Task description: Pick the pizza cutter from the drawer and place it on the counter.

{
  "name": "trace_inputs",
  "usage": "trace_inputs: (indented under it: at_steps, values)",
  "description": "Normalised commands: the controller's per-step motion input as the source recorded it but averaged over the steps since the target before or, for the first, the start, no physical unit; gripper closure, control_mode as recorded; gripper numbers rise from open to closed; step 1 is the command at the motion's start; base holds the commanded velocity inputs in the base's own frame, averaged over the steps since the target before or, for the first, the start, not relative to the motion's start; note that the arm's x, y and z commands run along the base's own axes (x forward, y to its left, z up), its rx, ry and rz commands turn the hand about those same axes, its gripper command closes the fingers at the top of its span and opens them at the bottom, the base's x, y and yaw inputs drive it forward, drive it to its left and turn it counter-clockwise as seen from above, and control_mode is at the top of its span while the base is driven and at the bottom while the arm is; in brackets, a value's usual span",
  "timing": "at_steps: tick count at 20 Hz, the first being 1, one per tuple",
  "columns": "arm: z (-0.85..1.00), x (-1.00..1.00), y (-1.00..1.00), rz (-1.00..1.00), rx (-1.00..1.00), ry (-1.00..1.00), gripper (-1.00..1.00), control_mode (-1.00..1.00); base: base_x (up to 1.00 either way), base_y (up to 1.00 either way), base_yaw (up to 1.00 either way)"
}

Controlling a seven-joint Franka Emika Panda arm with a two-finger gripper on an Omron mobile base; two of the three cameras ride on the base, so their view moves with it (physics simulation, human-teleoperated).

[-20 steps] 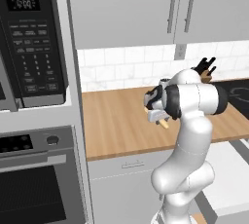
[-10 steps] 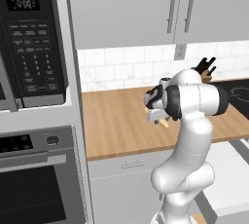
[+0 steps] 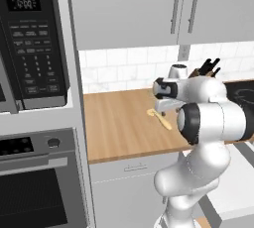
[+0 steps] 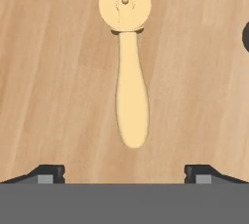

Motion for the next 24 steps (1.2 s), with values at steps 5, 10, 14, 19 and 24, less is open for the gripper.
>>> trace_inputs:
  at_steps: [5,10,14,19,24]
  values:
    - [0.24,-1.00,0.57,-0.21,0.00,-0.20,-1.00,-1.00,0.00,0.00,0.00]
    - [0.62,-1.00,0.25,-0.17,0.00,-0.17,-1.00,-1.00,0.00,0.00,0.00]
    - [0.90,-1.00,0.00,-0.09,0.00,-0.11,-1.00,-1.00,0.00,0.00,0.00]
    - [1.00,-0.78,0.01,-0.07,0.00,-0.04,-1.00,-1.00,0.00,0.00,0.00]
    - [1.00,-0.28,0.00,-0.03,0.00,0.00,-1.00,-1.00,0.00,0.00,0.00]
